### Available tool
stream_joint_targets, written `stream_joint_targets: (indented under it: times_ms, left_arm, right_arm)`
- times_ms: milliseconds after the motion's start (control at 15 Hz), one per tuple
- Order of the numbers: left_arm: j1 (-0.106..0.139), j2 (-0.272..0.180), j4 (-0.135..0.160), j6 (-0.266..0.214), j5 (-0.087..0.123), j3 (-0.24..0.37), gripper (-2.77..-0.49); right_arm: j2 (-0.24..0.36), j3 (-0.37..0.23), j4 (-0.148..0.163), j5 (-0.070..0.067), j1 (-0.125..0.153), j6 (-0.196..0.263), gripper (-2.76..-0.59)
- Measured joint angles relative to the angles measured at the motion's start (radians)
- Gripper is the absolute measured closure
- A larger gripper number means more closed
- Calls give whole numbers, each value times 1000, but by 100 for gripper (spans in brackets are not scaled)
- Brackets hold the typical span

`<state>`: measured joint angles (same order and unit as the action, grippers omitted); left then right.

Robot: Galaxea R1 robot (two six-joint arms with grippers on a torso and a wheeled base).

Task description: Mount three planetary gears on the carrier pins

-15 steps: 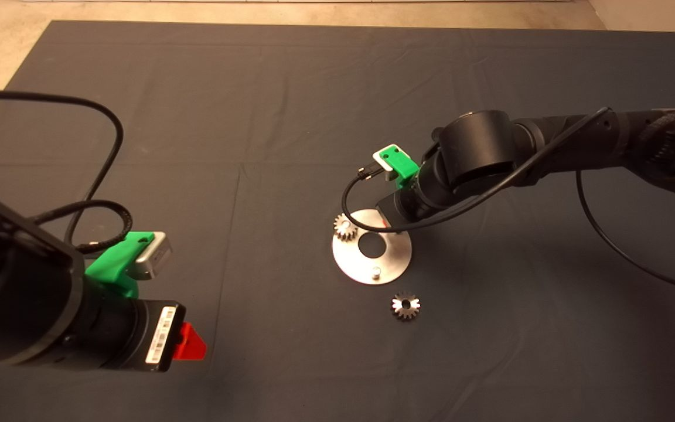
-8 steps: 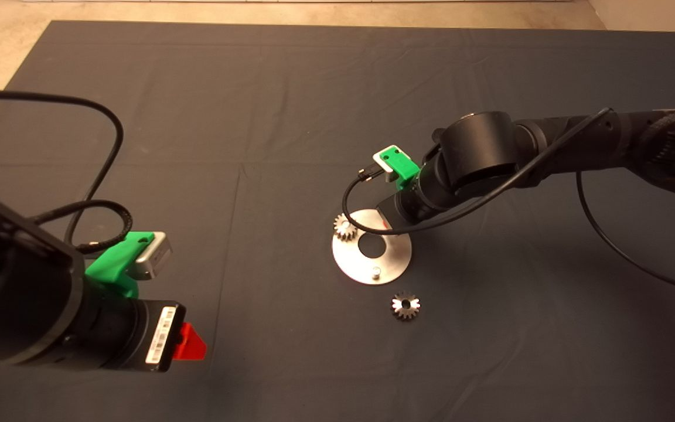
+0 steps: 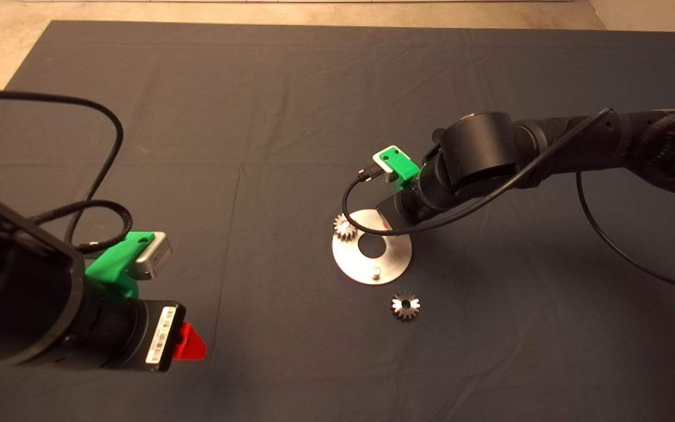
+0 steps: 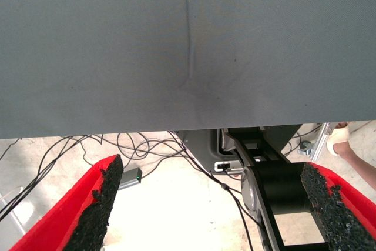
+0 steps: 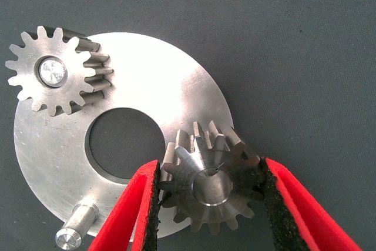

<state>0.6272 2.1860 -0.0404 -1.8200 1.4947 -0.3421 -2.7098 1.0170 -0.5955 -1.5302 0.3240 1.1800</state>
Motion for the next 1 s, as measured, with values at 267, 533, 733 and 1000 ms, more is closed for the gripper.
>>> stream_joint_targets:
  times_ms: [267, 533, 733, 1000]
  left_arm:
    - [0, 0, 0, 0, 0, 0, -217]
    - [0, 0, 0, 0, 0, 0, -217]
    - [0, 0, 0, 0, 0, 0, -217]
    - [0, 0, 0, 0, 0, 0, -217]
  right_arm:
    - [0, 0, 0, 0, 0, -1, -107]
    - [0, 0, 0, 0, 0, -1, -107]
    - [1, 0, 0, 0, 0, -2, -107]
    - [7, 0, 0, 0, 0, -4, -107]
